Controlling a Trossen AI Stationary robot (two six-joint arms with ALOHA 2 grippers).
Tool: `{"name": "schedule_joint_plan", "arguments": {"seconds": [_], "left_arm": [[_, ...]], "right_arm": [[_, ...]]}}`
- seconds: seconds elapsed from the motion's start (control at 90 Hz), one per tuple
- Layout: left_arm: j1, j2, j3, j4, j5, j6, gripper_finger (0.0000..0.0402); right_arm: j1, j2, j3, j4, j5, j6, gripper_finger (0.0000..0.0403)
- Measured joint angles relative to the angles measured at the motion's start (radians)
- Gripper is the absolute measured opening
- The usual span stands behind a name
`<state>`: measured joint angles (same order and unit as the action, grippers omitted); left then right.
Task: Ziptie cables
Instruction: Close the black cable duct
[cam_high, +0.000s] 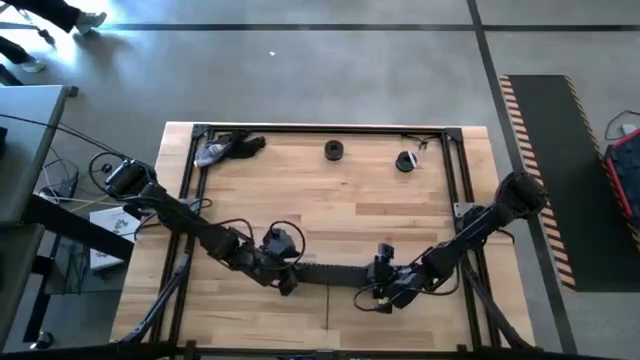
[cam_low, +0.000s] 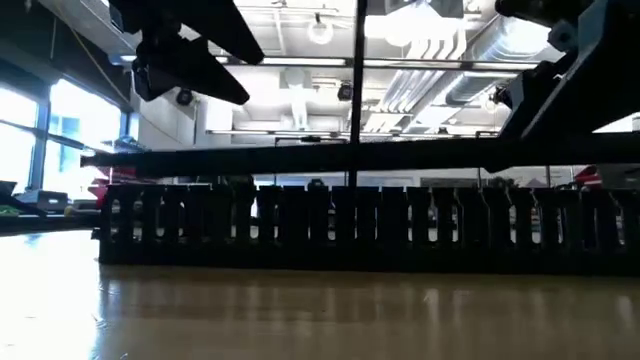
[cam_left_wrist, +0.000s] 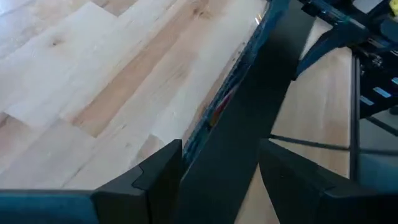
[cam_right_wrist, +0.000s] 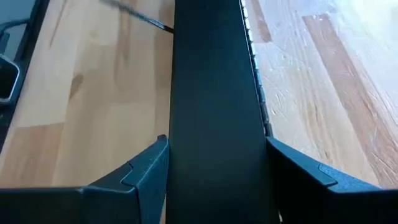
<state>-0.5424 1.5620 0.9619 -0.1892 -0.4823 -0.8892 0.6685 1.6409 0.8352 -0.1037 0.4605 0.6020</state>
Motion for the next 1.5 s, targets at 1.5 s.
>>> {"name": "schedule_joint_plan", "arguments": {"seconds": [1.5], "left_arm": [[-0.018,0.192,0.007,-0.004,-0.065,-0.022,0.0192]], "right_arm": [[0.011,0.003,0.000,-0.079,0.060,0.009,0.0211]]}}
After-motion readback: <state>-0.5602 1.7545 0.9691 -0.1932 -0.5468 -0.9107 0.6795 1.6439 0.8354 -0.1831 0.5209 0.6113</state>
